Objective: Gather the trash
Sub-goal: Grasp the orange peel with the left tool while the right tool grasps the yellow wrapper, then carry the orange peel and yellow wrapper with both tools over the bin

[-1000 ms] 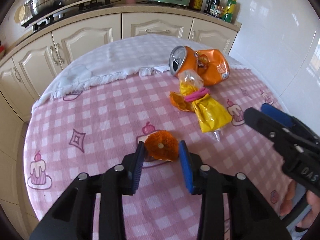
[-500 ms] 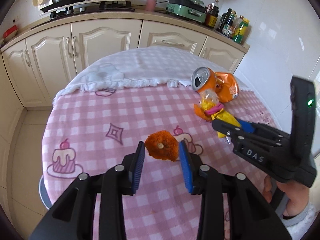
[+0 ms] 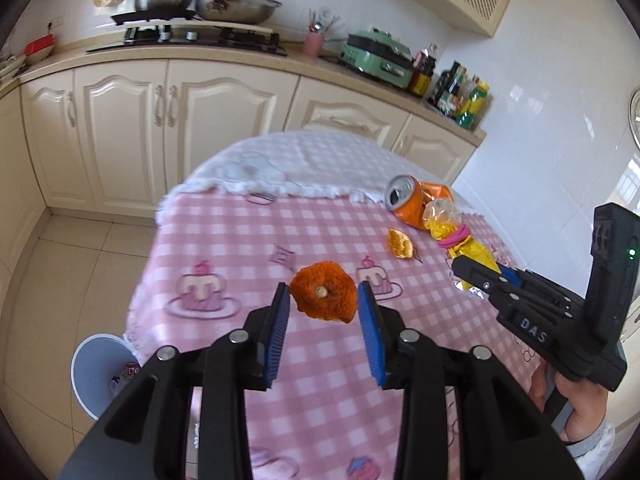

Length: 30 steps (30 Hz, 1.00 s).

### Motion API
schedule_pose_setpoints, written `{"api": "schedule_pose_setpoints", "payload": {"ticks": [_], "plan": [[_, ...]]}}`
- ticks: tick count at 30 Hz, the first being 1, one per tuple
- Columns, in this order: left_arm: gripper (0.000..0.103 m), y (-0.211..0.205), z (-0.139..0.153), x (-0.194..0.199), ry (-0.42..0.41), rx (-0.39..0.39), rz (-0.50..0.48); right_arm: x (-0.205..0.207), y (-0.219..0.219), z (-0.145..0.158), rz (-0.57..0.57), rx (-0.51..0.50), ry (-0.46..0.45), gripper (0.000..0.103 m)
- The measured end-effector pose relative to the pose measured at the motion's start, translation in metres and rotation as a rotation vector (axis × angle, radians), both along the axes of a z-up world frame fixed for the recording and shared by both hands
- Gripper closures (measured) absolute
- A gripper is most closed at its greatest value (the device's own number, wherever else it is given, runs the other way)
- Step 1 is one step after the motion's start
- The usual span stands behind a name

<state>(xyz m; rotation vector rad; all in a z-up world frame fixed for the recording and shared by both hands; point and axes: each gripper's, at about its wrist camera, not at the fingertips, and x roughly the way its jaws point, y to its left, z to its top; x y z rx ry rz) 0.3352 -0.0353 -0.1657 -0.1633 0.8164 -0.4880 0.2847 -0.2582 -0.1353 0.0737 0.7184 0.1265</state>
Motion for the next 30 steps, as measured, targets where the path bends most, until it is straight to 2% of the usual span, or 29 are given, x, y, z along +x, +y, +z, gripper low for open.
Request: {"api": "schedule_pose_setpoints", "payload": {"ticks": [7, 15, 21, 25, 30], "plan": [[0.069, 0.082, -0.004, -0.016, -0.004, -0.019, 0.117, 0.001, 0.099, 0.006, 0.179, -0.010, -0.016, 0.082], [0.069, 0.198, -0.039, -0.030, 0.058, -0.034, 0.311, 0.011, 0.235, -0.024, 0.412, 0.000, 0.050, 0.082], [0.069, 0.274, -0.088, -0.034, 0.142, -0.038, 0.443, 0.024, 0.327, -0.083, 0.546, 0.001, 0.169, 0.082], [0.069, 0.314, -0.126, -0.032, 0.205, -0.017, 0.516, 0.043, 0.366, -0.130, 0.570, -0.007, 0.268, 0.082], [0.069, 0.350, -0.167, -0.023, 0.276, -0.026, 0.569, 0.066, 0.404, -0.185, 0.589, -0.023, 0.358, 0.082]]}}
